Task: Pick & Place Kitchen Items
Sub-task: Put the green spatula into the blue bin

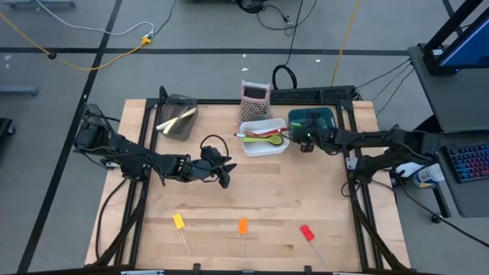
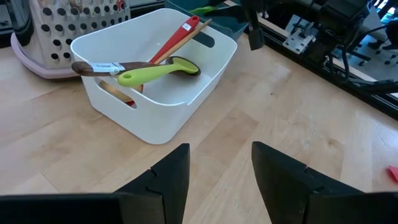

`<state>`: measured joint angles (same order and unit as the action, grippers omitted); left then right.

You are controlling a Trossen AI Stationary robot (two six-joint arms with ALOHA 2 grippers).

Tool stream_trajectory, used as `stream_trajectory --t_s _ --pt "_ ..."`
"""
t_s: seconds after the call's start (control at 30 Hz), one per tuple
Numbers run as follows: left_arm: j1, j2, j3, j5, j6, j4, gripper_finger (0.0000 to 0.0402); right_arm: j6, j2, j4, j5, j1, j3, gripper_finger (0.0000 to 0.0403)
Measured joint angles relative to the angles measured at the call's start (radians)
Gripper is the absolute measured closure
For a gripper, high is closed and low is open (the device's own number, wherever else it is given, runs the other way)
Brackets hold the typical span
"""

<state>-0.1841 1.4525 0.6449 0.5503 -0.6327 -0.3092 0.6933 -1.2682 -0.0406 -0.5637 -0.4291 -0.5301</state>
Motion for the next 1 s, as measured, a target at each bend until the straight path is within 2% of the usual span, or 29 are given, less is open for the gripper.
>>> stream_trajectory --t_s 0.23,0.5,0.7,1.0 --pt "0.000 0.000 0.000 0.000 0.000 0.000 0.0227 -0.033 -0.010 0.000 0.203 -0.092 0.000 0.0374" --pt "0.000 0.000 0.000 0.001 0.002 0.000 0.0227 -0.080 -0.058 0.000 0.232 -0.148 0.000 0.0367" --pt "0.000 0.000 0.000 0.001 0.003 0.000 0.0227 -0.081 -0.094 0.004 0.307 -0.170 0.000 0.0371" --pt "0.000 0.000 0.000 0.002 0.004 0.001 0.0227 -0.085 -0.111 0.002 0.305 -0.173 0.000 0.0347"
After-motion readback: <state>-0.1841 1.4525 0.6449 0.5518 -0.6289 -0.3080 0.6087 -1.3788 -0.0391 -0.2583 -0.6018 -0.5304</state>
